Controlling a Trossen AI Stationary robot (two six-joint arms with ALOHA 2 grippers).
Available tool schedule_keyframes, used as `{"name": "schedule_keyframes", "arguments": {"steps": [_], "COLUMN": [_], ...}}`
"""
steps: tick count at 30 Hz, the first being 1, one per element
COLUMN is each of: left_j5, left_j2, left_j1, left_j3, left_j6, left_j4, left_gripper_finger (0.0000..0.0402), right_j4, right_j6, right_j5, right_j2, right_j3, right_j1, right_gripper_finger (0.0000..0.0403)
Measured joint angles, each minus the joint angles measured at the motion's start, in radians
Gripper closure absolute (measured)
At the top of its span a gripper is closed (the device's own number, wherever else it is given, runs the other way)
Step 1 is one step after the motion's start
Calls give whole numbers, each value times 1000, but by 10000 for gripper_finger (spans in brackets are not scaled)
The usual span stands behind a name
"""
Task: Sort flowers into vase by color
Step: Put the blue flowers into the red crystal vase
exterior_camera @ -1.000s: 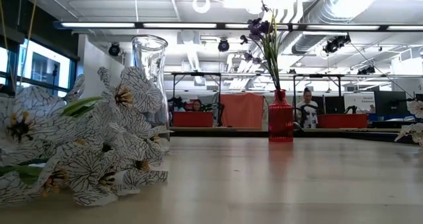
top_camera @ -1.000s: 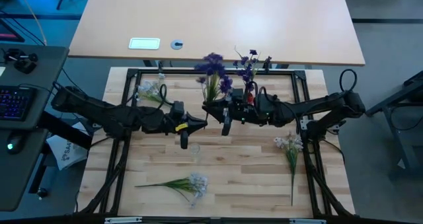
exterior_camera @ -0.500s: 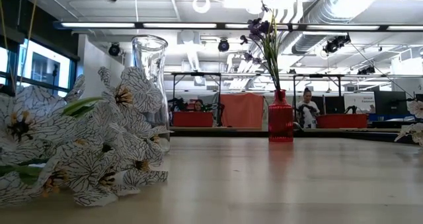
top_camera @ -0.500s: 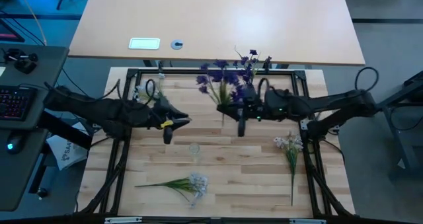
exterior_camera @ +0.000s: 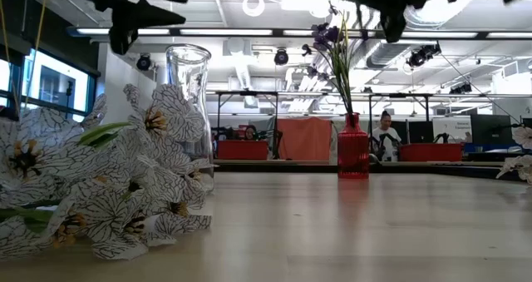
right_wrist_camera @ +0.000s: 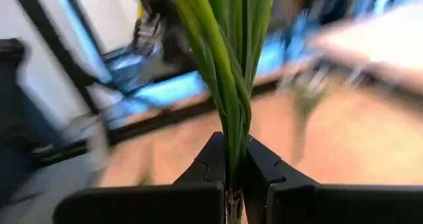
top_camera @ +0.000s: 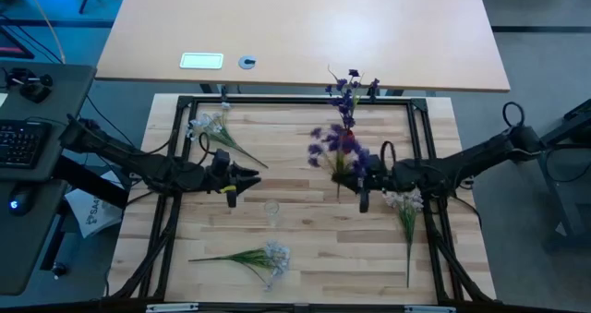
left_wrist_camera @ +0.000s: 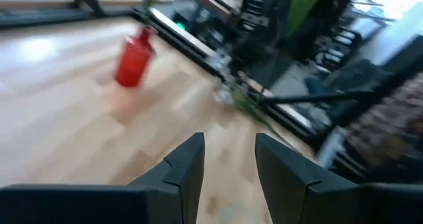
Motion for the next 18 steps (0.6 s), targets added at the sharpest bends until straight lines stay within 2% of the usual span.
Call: {"name": "schedule_keyframes", "arguments": {"steps": [2,4,8,12,14,18], "left_j5": [-50,-81,-85,-78,-26,204], "left_j2": [-1,-9,-15,-15,-12,-3], "left_j1": [15,33,85,178,247,411], "left_j3": [8,21,49,60,60,60], "left_j6": [30,44,119,284,342,357], "left_j4": [12,14,16,85,126,158], "left_gripper_finger": [278,278,278,278,278,278], "right_j4": [124,175,176,172,170,140], "right_j6": [-221,-387,-442,-500,-501,-491], "right_j5": [53,95,104,82,88,77], "right_j2": [-5,-4,-7,-26,-43,-91], "right_j3": [-65,-97,-101,-100,-100,-99], "right_j1": [-24,-63,-178,-266,-306,-368], "right_gripper_finger": [399,397,384,383,388,394]}}
